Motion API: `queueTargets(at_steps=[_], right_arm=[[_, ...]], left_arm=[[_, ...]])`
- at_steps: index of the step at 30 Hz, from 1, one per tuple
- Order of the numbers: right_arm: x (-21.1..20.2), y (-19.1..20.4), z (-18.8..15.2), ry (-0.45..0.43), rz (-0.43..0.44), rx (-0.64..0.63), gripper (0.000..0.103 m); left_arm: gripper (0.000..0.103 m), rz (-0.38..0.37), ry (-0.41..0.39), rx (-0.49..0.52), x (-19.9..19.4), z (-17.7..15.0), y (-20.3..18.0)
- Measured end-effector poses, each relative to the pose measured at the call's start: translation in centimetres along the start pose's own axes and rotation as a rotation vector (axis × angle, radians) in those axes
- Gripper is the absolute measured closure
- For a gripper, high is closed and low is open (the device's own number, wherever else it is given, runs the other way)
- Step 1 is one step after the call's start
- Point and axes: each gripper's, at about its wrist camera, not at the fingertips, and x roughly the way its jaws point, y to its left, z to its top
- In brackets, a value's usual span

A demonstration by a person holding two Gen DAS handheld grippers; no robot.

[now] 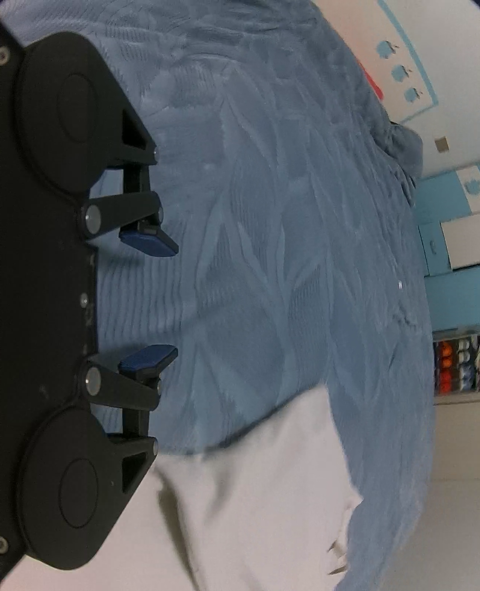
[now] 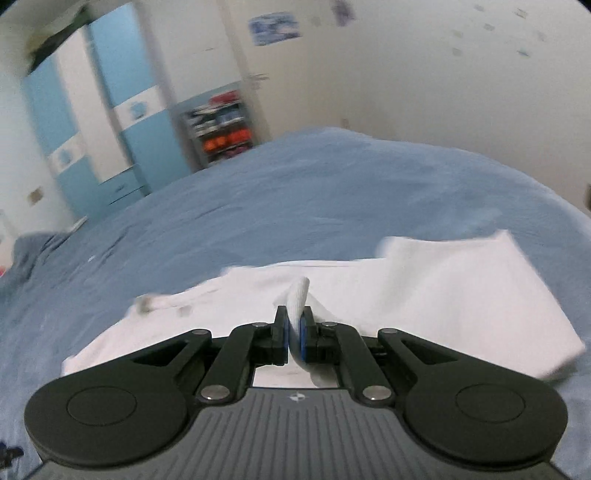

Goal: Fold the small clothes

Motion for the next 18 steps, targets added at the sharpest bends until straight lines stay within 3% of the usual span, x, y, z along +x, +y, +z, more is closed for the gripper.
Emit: queueTargets(at_steps=[3,11,14,18], right_arm=[[0.5,5.2,0.0,0.007,0.069,-0.043,0.097],[2.1,18.4,-2.5,0.101,0.294,-0.151,0.098],[3.2,20.9,-5.7,0.196,0.316,-0.198,0.097],[5.9,22.7,-10.7,0.368,0.276,-0.302,0.093]], left_arm=[[0.049,-0.059,-0.007,-0.058,-0.1,-0.1,2.2],[0.049,-0.101,0.001,-0.097,-0.3,-1.6,3.4],[0.049,-0.103,0.012,-0.107,-0.3,-2.3,3.4],[0.049,-0.121,0.021,-0.117,-0.2,-3.0,3.4]])
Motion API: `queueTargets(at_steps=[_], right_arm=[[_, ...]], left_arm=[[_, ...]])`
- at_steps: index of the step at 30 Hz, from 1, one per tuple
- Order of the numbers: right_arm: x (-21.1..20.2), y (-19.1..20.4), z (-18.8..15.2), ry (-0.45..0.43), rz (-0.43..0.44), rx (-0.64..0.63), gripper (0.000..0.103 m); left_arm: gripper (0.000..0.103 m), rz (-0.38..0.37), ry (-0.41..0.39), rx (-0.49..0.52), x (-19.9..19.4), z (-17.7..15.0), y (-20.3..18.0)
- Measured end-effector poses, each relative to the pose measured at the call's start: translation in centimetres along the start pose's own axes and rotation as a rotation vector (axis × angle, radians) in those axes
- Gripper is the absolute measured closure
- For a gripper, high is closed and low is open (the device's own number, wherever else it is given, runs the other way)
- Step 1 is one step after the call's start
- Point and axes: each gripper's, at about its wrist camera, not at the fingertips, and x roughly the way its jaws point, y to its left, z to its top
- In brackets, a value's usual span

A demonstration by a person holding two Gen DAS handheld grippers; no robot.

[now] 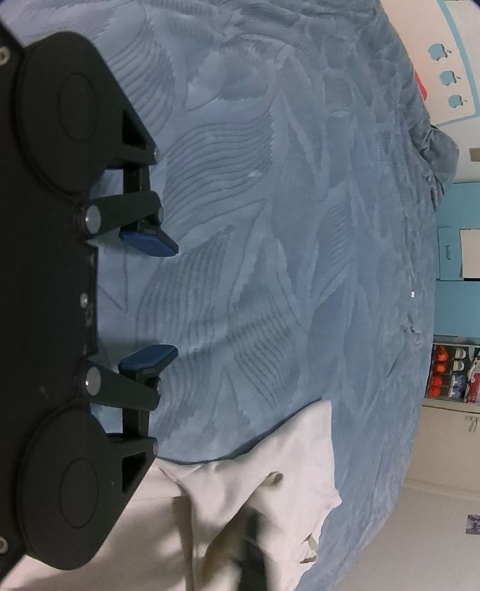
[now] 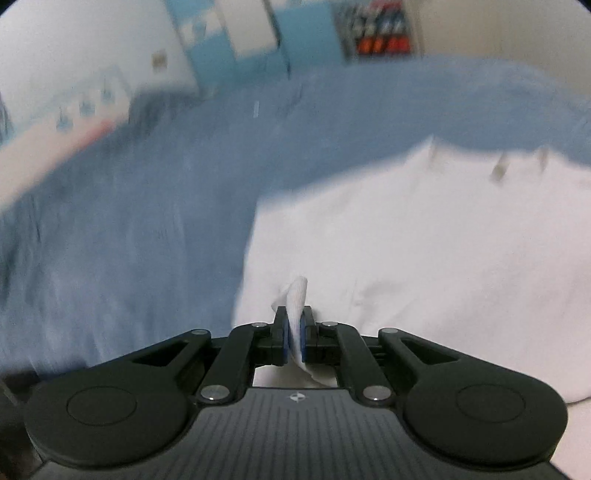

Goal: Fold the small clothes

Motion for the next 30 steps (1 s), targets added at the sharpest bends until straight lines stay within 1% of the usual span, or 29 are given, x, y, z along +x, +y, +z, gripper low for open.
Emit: queueTargets(at_steps=[1,2,3,4,6,7,9,10,11,12,13,15,16,17,18,20,22,23,24,25,27,28,30], right_arm=[[0.9,0.3,-0.6,0.046,-0.027,-0.033,0.092],[0.9,0.5,-1.2,0.041,-0.036,-0.056,0.089],[0.3,0.5,-1.3,0.020,-0.018,-0.073,0.084],[-0.5,0.5,-1.2,0.011,-0.003,-0.075,0.076],[-1.9,-0.1,-0.2,0.000,0.015,-0.048,0.064],[-2.9,-0.2,0.0,-0.022,0.031,-0.042,0.060],[-4.7,-0.5,0.0,-0.096,0.049,-0.041,0.056],[-5.4,-0.7,0.2,-0.129,0.028,-0.032,0.056],[-5.4,-0.9,0.3,-0.133,0.007,-0.023,0.056],[-4.7,-1.1,0.2,-0.116,-0.004,-0.015,0.057],[-4.0,-1.5,0.1,-0.088,-0.012,-0.007,0.064],[-2.2,-2.2,-0.7,-0.015,-0.041,0.013,0.074],[-1.1,-2.2,-1.0,0.009,-0.064,0.008,0.074],[-0.6,-2.5,-1.8,0.008,-0.091,-0.007,0.074],[-0.6,-2.6,-2.5,-0.006,-0.094,-0.018,0.074],[-0.9,-2.4,-2.7,-0.003,-0.108,-0.030,0.074],[-1.4,-1.9,-2.3,0.012,-0.115,-0.038,0.074],[-1.3,-1.7,-1.3,0.008,-0.105,-0.033,0.074],[-2.0,-1.8,-0.5,-0.014,-0.093,-0.026,0.074],[-1.9,-1.7,0.1,-0.042,-0.095,-0.021,0.074],[-2.6,-2.5,0.6,-0.071,-0.124,-0.009,0.074],[-2.2,-3.1,0.6,-0.054,-0.138,-0.002,0.074],[0.6,-4.4,0.2,0.072,-0.174,-0.008,0.072]], left_arm=[[0.049,0.000,0.002,0.004,0.0,-0.2,0.1],[0.049,0.004,0.005,0.009,0.1,-0.3,0.0],[0.049,0.008,0.010,0.012,0.2,-0.4,-0.1],[0.049,0.009,0.014,0.011,0.2,-0.6,-0.1],[0.049,0.003,0.017,0.002,0.3,-0.7,0.0],[0.049,0.001,0.019,-0.003,0.3,-0.7,0.1],[0.049,0.002,0.022,-0.017,0.4,-0.7,0.2],[0.049,0.001,0.022,-0.027,0.3,-0.7,0.3],[0.049,-0.002,0.021,-0.038,0.3,-0.7,0.4],[0.049,-0.005,0.022,-0.046,0.5,-0.6,0.6],[0.049,-0.008,0.023,-0.049,0.5,-0.6,0.7],[0.049,-0.009,0.022,-0.044,0.5,-0.7,0.6],[0.049,-0.010,0.021,-0.037,0.5,-0.8,0.6],[0.049,-0.011,0.022,-0.029,0.6,-0.8,0.5],[0.049,-0.010,0.026,-0.023,0.7,-0.9,0.4],[0.049,-0.008,0.034,-0.016,1.0,-1.0,0.4],[0.049,-0.007,0.034,-0.005,1.0,-1.1,0.3],[0.049,-0.006,0.032,-0.002,1.0,-1.0,0.1],[0.049,-0.004,0.031,-0.003,0.9,-1.0,0.1],[0.049,-0.007,0.027,-0.009,0.8,-0.9,0.1],[0.049,-0.026,0.021,-0.023,0.5,-0.8,-0.1],[0.049,-0.038,0.017,-0.028,0.3,-0.8,-0.3],[0.049,-0.059,0.013,-0.024,0.0,-0.9,-1.2]])
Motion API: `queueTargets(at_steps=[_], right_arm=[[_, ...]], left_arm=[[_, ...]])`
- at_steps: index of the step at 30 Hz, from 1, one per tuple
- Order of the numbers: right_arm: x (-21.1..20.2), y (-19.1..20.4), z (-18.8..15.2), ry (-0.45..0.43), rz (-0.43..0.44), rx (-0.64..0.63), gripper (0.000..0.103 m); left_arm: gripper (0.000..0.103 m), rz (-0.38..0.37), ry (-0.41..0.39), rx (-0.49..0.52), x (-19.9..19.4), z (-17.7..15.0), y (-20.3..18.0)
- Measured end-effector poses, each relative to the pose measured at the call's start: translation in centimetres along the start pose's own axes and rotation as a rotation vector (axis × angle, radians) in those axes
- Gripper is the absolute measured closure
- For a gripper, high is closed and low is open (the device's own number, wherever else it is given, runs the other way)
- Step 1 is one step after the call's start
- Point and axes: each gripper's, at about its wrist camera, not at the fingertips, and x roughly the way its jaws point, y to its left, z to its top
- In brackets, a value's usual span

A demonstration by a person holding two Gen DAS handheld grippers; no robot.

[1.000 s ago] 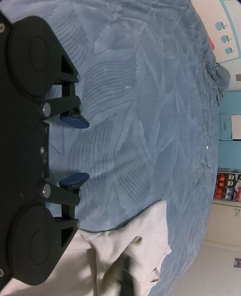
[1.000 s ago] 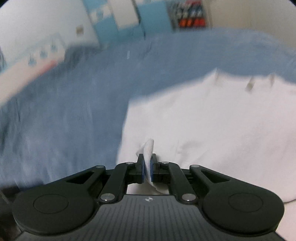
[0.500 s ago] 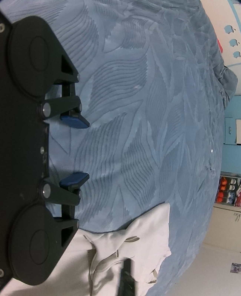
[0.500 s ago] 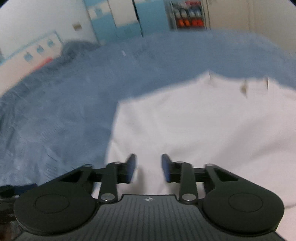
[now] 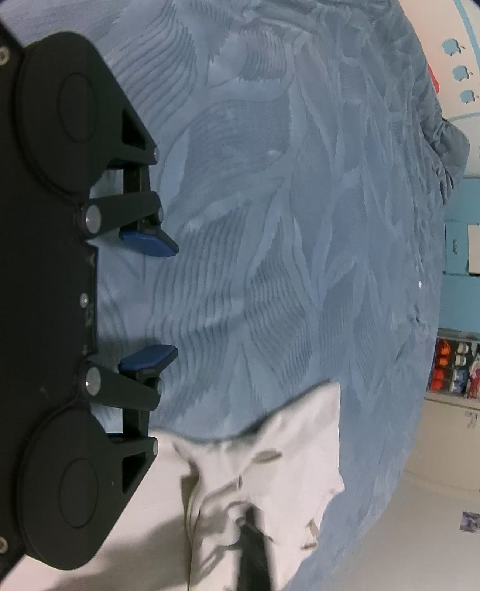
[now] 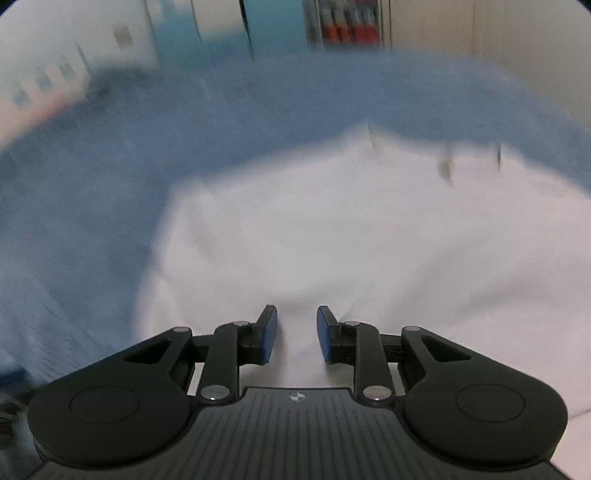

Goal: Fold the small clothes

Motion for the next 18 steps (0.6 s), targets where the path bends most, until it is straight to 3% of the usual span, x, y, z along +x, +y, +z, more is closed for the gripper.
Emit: queueTargets(at_steps=[3,4,7,10,14,18], right_arm=[[1.0,0.6,-1.3,-0.041,0.013,-0.245,0.071],[0.1,0.4,-1.1,-0.028,0.024,-0.259,0.071],[-4.5,-1.6,-0.2,-0.038,0.056,-0.157,0.069],[-10.7,-3.4,-1.0,-0.137,-0.067,-0.156,0.055],[-18.9,-6.4,-4.1,-0.255,-0.177,-0.203,0.045],[-24.7,-9.8,-8.2,-0.265,-0.186,-0.231,0.045]], left_arm=[[0.049,-0.001,0.015,0.046,0.2,0.0,-2.0],[0.049,0.010,0.021,0.067,0.1,-0.1,-2.6],[0.049,0.010,0.007,0.104,-1.3,0.0,-4.2],[0.049,-0.008,-0.011,0.085,-3.4,0.5,-5.2],[0.049,0.023,-0.063,0.133,-7.1,0.4,-7.0],[0.049,0.044,-0.066,0.154,-9.7,-1.0,-7.9]])
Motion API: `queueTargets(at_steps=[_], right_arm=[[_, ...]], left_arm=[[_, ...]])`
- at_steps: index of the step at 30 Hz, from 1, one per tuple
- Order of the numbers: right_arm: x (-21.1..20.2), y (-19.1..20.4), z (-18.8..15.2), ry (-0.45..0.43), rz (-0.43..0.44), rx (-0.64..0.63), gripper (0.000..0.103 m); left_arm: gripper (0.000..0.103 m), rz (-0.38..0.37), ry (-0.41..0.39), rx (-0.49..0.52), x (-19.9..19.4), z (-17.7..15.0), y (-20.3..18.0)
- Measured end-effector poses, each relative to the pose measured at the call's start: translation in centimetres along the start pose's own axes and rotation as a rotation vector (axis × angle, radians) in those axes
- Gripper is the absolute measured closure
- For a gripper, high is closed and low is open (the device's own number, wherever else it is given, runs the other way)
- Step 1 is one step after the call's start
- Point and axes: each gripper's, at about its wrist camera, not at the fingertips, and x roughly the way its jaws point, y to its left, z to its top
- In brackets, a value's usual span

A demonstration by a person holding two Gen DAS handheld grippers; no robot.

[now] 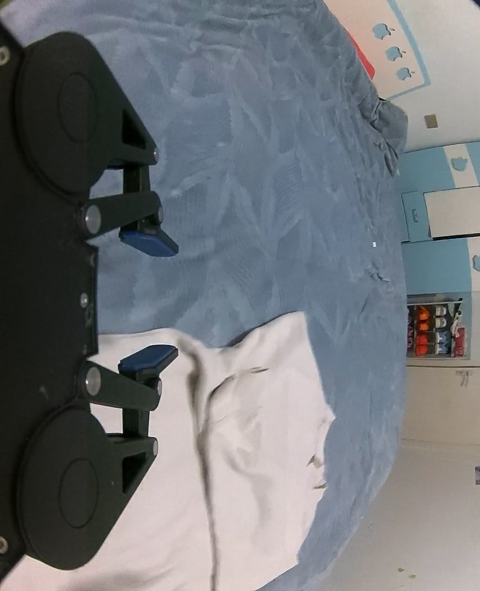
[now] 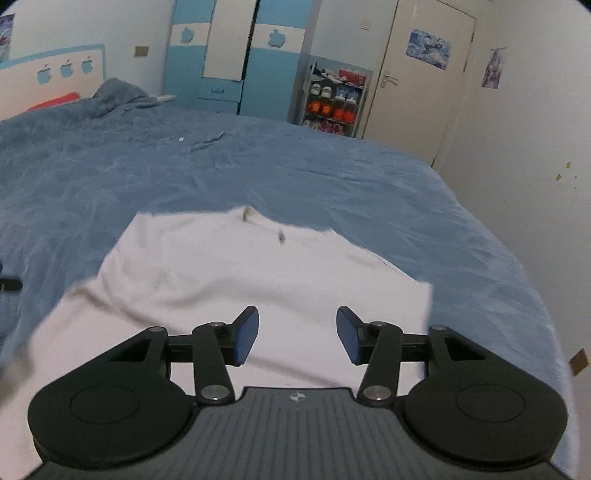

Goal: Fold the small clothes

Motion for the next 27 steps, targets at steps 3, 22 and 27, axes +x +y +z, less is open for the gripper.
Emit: queueTargets(at_steps=[3,22,27], right_arm=[[-2.3,-1.7,-2.7,0.031,-0.033,-0.020,0.045],[-3.0,-6.7,-20.4,0.410,0.050,0.440,0.028],[-1.4,-6.2,-20.8,0.441,0.116,0.478,0.026]], left_arm=[[0.049,0.019,0.023,0.033,-1.6,-1.7,-0.6],[0.049,-0.133,0.283,-0.008,-4.3,-11.0,-0.5],[0.049,-0.174,0.313,-0.037,-3.9,-10.0,-1.0]])
